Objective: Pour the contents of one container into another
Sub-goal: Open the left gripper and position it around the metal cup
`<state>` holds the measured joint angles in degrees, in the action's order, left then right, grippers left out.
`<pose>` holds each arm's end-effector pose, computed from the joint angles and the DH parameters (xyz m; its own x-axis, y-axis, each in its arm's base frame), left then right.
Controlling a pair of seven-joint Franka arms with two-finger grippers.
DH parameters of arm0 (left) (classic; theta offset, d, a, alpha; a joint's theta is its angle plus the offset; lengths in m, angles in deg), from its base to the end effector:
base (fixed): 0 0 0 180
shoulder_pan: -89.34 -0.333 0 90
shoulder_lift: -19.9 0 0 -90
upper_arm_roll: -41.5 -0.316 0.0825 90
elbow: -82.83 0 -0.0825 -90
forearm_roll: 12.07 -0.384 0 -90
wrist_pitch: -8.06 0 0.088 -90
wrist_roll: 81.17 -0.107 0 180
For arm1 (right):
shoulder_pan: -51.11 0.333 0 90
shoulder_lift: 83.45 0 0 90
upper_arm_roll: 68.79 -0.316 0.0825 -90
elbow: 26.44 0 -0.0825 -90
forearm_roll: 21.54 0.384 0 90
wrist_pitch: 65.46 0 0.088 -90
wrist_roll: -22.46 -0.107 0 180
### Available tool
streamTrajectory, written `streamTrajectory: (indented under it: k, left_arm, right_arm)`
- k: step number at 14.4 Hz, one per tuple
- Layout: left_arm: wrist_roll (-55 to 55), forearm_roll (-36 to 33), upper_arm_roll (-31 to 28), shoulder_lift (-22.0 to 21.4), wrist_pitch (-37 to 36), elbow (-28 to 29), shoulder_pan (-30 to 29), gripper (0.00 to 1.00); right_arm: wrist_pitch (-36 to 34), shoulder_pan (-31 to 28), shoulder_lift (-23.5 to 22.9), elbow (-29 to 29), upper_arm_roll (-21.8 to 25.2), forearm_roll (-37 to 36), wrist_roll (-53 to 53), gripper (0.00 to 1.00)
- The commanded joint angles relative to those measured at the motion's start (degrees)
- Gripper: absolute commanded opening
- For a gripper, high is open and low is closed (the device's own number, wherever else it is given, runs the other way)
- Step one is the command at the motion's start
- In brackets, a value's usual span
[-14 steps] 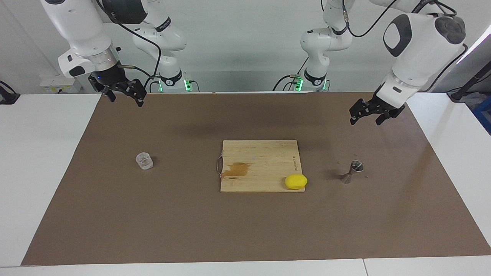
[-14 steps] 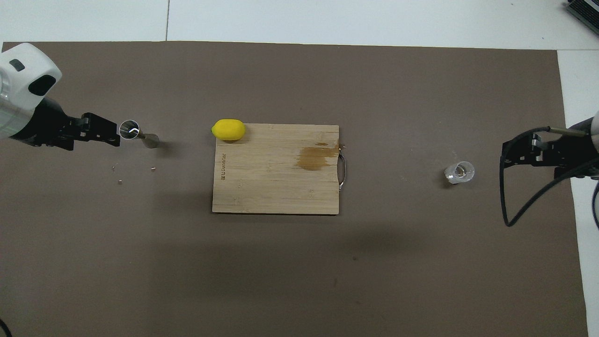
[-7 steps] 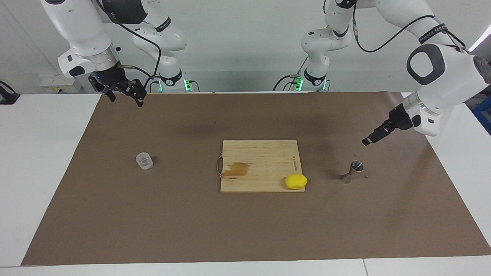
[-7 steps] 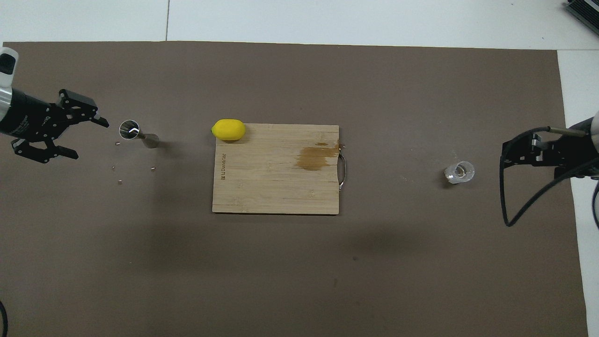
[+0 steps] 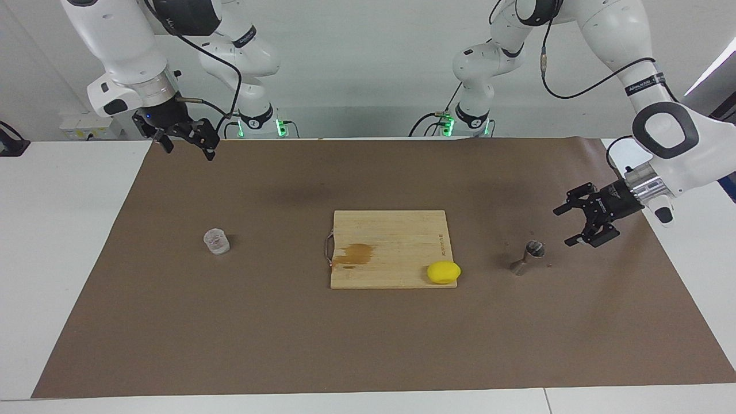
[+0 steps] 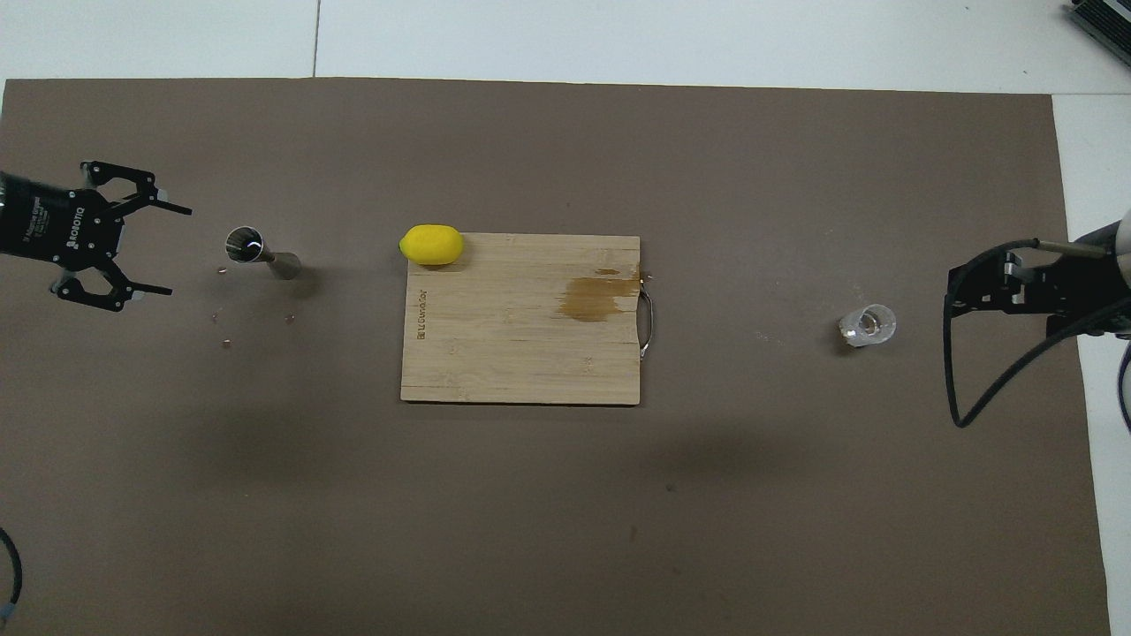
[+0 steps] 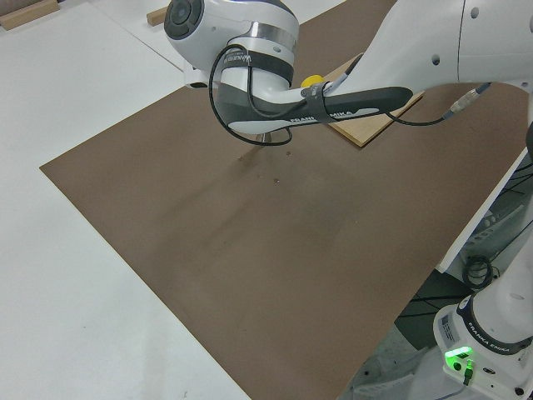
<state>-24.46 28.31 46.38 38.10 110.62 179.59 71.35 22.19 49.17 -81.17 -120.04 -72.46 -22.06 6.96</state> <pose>0.6267 0.0942 0.4173 0.1273 0.7466 -0.6530 0.9911 -0.0705 0.1126 0.5364 0.0159 0.6132 0.9693 -0.2386 -0.0587 -0.2373 -0.9710 0.0283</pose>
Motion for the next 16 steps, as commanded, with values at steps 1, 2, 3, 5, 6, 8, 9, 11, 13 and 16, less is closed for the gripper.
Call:
streamTrajectory:
  k: [1, 2, 3, 5, 6, 8, 9, 11, 13, 16]
  left_arm:
    - [1.8, 9.1, 0.5, -1.9, 3.6, 7.8, -2.1, 1.0]
    - [1.8, 9.8, 0.5, -3.0, 4.7, 10.7, -2.8, 1.0]
    - [2.1, 10.8, 0.6, -3.9, 5.9, 13.2, -2.9, 1.0]
    - [4.4, 13.1, 0.6, -4.7, 8.6, 15.7, -2.7, 1.0]
    - [5.0, 13.9, 0.6, -4.7, 9.4, 16.1, -2.3, 1.0]
    - [6.9, 17.8, 0.6, -4.6, 11.3, 17.4, -2.0, 1.0]
    - [6.8, 18.8, 0.6, -4.7, 11.7, 18.0, -1.9, 1.0]
    - [6.6, 18.9, 0.7, -4.7, 11.8, 18.3, -0.9, 1.0]
    - [6.2, 19.0, 0.8, -4.7, 11.8, 18.3, -0.5, 1.0]
    - [3.1, 21.2, 0.8, -4.4, 13.1, 19.1, 0.3, 1.0]
  right_arm:
    - [0.1, -0.9, 1.2, -1.3, -0.4, 0.1, 1.0, 1.0]
    - [0.1, -0.9, 1.2, -1.3, -0.4, 0.1, 1.0, 1.0]
    - [0.1, -0.9, 1.2, -1.3, -0.4, 0.1, 1.0, 1.0]
    - [0.1, -0.9, 1.2, -1.3, -0.4, 0.1, 1.0, 1.0]
    - [0.1, -0.9, 1.2, -1.3, -0.4, 0.1, 1.0, 1.0]
    - [0.1, -0.9, 1.2, -1.3, -0.4, 0.1, 1.0, 1.0]
    - [0.1, -0.9, 1.2, -1.3, -0.4, 0.1, 1.0, 1.0]
    - [0.1, -0.9, 1.2, -1.3, -0.4, 0.1, 1.0, 1.0]
    - [0.1, -0.9, 1.2, -1.3, -0.4, 0.1, 1.0, 1.0]
    - [0.1, -0.9, 1.2, -1.3, -0.4, 0.1, 1.0, 1.0]
